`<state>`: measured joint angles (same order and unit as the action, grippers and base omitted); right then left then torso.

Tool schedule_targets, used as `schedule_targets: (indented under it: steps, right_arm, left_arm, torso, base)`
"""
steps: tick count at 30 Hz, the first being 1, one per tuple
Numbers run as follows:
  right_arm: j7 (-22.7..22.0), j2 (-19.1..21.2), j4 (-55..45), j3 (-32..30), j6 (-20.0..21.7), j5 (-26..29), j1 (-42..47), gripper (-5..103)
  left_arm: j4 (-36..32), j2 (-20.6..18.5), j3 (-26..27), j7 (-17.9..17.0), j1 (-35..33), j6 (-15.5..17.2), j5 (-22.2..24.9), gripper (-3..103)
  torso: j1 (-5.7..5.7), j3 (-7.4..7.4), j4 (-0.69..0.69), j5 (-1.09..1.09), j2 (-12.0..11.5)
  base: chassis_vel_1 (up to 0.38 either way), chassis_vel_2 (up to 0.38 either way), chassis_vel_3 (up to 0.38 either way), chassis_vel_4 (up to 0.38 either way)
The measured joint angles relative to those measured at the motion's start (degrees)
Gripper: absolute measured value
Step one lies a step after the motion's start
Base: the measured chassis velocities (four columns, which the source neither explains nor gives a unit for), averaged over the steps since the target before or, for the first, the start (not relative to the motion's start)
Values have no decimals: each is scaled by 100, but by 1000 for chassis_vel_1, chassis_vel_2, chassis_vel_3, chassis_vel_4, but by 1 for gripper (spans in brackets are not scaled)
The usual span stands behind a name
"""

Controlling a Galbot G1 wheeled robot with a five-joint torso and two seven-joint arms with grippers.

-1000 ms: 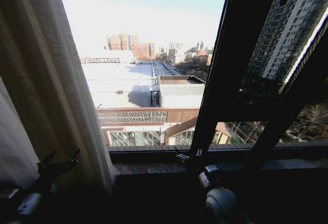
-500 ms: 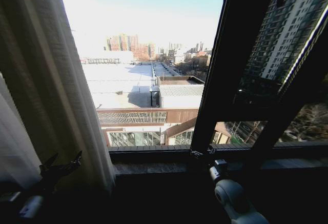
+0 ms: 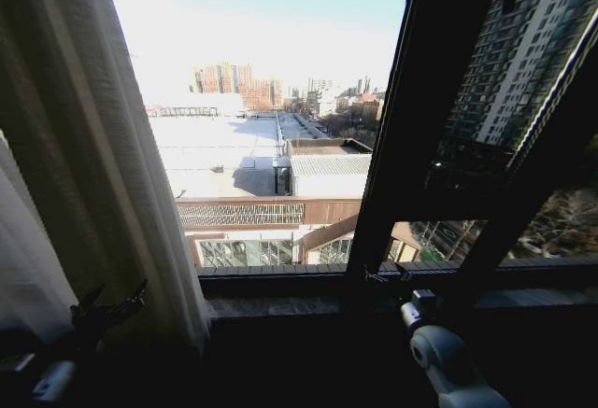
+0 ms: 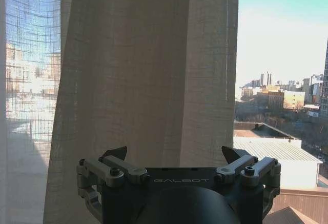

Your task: Open the curtains by pulling them apart, changing their state from closed to fully open.

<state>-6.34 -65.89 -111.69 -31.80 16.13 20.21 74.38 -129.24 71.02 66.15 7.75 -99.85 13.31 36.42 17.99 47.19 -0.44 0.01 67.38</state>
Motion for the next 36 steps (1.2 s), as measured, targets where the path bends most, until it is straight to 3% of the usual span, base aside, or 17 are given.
schedule_targets:
  steps: [13, 19, 28, 36]
  right_arm:
    - [-8, -71, -185, 152, 5, -182, 61, 100]
    - [-9, -169, -274, 255, 11, -219, 88, 100]
    - [-21, -256, -296, 361, 11, -390, 86, 100]
    - [-22, -269, -307, 466, 6, -503, 91, 100]
  left_arm:
    - [88, -1, -9, 20, 21, -104, 20, 100]
    - [68, 226, -94, -3, 240, -93, -26, 100]
    - [-16, 648, -346, -26, 370, -70, -395, 100]
    - [217, 465, -903, 3, 662, -115, -923, 100]
  torso:
    - [0, 0, 1, -1, 0]
    - [2, -1, 2, -4, 0]
    - [1, 0, -1, 3, 0]
    - [1, 0, -1, -3, 0]
  base:
    - [79, 86, -69, -91]
    - [95, 123, -102, -109]
    - [0, 0, 0, 0]
    - [0, 0, 0, 0]
